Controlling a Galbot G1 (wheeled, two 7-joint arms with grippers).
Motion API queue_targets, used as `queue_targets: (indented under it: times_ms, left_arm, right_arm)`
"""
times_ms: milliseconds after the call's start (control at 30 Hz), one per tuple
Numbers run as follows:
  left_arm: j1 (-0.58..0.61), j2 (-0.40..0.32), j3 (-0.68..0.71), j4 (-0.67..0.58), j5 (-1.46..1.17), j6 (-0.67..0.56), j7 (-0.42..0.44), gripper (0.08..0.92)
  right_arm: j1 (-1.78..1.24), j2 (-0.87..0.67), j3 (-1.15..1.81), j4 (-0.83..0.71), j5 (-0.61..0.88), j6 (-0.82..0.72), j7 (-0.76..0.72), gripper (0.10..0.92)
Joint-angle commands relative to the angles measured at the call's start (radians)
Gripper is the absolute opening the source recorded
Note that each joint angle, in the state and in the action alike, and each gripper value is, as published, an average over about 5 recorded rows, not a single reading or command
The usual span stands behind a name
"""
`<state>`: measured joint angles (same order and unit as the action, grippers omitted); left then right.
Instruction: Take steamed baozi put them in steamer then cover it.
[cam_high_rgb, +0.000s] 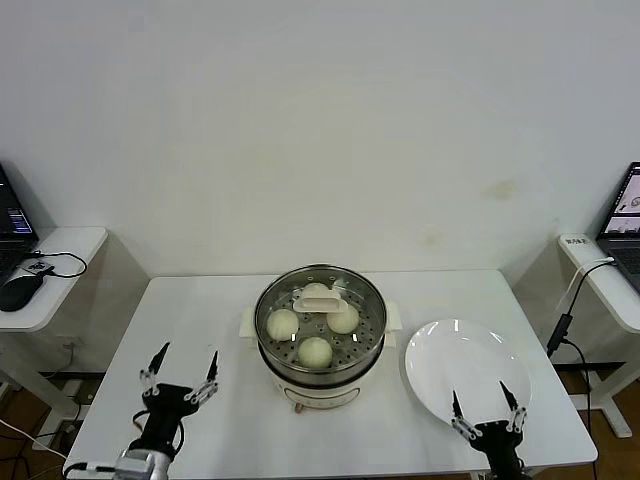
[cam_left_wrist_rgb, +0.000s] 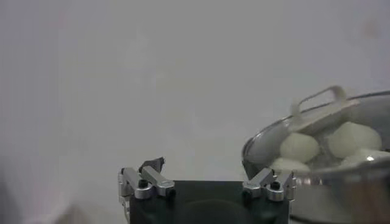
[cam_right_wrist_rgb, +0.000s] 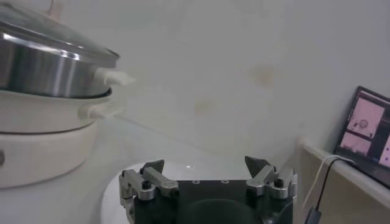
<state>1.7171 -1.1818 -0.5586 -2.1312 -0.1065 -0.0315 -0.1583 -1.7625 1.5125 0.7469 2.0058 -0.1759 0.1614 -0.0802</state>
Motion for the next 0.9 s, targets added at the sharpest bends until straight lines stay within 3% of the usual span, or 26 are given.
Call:
queue_targets:
  times_ms: [33,900]
  left_arm:
    - [0.096,0.013,-0.070,0.081,-0.227,-0.109,-0.008,0.823]
    - [0.083,0.012,-0.046,0.100,-0.200,-0.108,0.030,0.823]
  right_arm:
    - [-0.027,-0.011,-0.023,0.012,0.028,0.001,-0.004,0.823]
    - [-0.039,-0.006,-0.054,0.014,0.027,0.003,-0.025,0.823]
